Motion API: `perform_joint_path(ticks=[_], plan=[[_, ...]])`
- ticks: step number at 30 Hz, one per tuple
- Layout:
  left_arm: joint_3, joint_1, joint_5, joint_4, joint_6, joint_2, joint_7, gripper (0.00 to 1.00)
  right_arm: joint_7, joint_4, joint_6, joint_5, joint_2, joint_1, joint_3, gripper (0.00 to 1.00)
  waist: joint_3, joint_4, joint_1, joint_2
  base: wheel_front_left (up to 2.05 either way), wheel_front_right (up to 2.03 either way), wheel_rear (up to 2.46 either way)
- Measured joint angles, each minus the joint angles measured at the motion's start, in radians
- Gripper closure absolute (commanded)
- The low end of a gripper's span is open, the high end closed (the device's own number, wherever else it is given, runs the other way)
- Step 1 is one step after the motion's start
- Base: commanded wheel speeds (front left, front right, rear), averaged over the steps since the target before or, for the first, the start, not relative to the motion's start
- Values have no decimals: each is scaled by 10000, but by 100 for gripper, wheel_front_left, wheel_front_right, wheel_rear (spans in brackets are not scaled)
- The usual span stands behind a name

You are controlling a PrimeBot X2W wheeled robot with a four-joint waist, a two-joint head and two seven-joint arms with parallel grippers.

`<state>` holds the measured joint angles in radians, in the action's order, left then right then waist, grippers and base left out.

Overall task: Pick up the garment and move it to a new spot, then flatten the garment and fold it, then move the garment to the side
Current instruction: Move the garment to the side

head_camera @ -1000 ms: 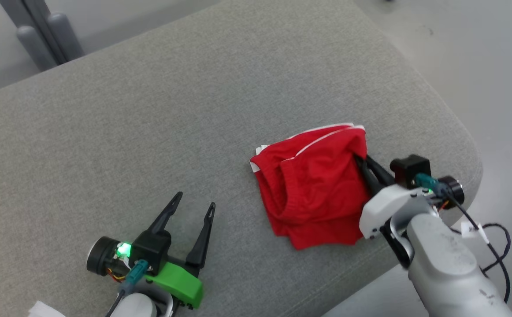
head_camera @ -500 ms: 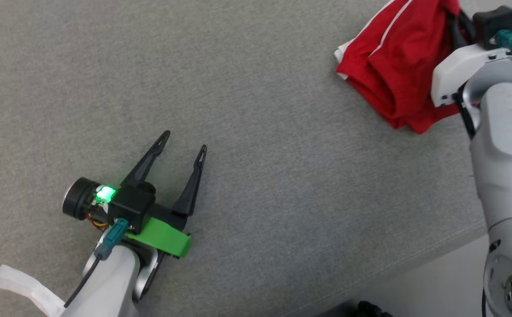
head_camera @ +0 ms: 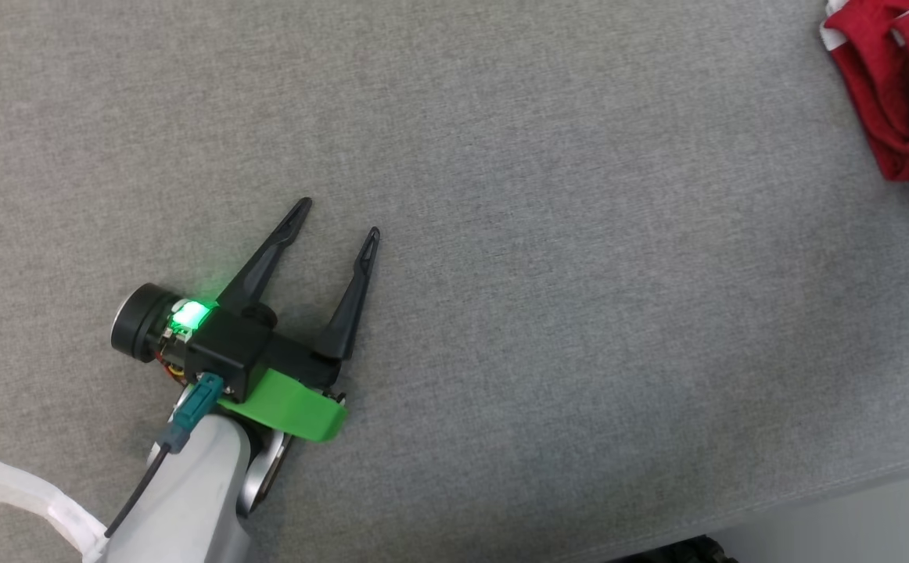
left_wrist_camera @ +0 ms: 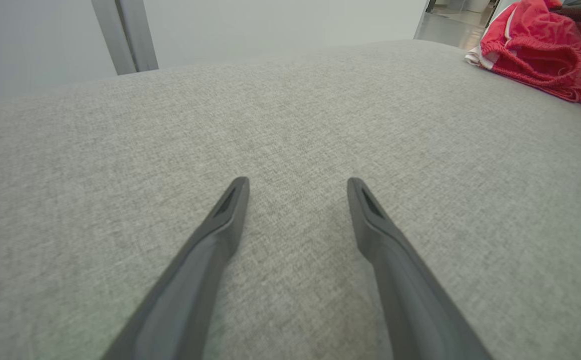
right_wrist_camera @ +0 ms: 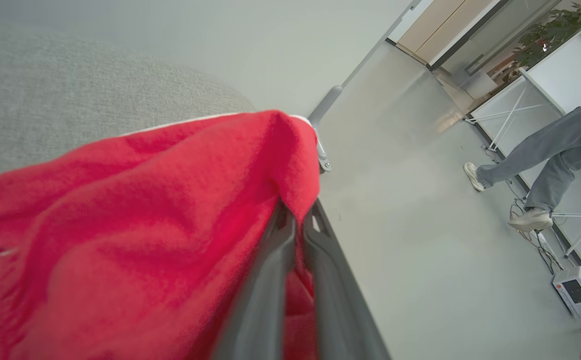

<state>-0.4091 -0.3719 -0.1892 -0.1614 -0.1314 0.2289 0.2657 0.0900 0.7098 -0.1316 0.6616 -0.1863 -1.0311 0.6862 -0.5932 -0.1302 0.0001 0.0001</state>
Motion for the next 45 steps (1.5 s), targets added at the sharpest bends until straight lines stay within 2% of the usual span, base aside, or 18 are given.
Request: perform_joint_path(ticks=[1, 5, 9, 12, 15, 18, 23, 28, 40, 45], plan=[[-2, -19, 0, -2, -2, -12, 2, 0, -63, -40, 0, 2, 6, 25, 134, 0, -40, 46, 0, 0, 0, 0, 0], [77, -51, 0, -98, -4, -88, 6, 0, 140, -194, 0, 15, 174, 179, 562, 0, -12, 108, -1, 0, 0, 0, 0], [261, -12, 2, -337, -4, -161, -2, 0, 1149, -46, 0, 17, 556, 105, 708, 0, 285, 103, -1, -1, 0, 0, 0], [569, 157, 8, -543, -2, -249, -6, 0, 1620, 192, 0, -176, 907, -194, 430, 0, 627, 88, 0, -1, 0, 0, 0], [984, 375, 25, -775, -2, -370, -12, 0, 1708, -4, 0, -1009, 1260, -338, -550, 0, 1025, 84, 0, -1, 0, 0, 0], [1616, 464, 104, -993, -2, -606, -13, 0, 1720, -890, 0, -2683, 1346, -50, -1871, 0, 1492, 107, 0, -1, 0, 0, 0], [2483, 781, 245, -1417, -2, -913, -15, 0, 1718, -1469, 0, -5120, 1377, 1732, -3860, 0, 2252, 214, -1, -1, 0, 0, 0], [3237, 959, 420, -1802, 0, -1076, -13, 0, 1718, -1983, 2, -6393, 1373, 3344, -5160, 0, 3008, 400, -2, -1, 0, 0, 0], [4130, 1828, 765, -2320, 0, -1507, -15, 0, 1718, -2167, 2, -7963, 1381, 6327, -6454, 0, 4378, 1083, -2, -1, 0, 0, 0], [4380, 2518, 832, -2395, 0, -1620, -13, 0, 1718, -2236, 2, -8464, 1371, 7227, -6577, 0, 4976, 1279, -2, -1, 0, 0, 0]])
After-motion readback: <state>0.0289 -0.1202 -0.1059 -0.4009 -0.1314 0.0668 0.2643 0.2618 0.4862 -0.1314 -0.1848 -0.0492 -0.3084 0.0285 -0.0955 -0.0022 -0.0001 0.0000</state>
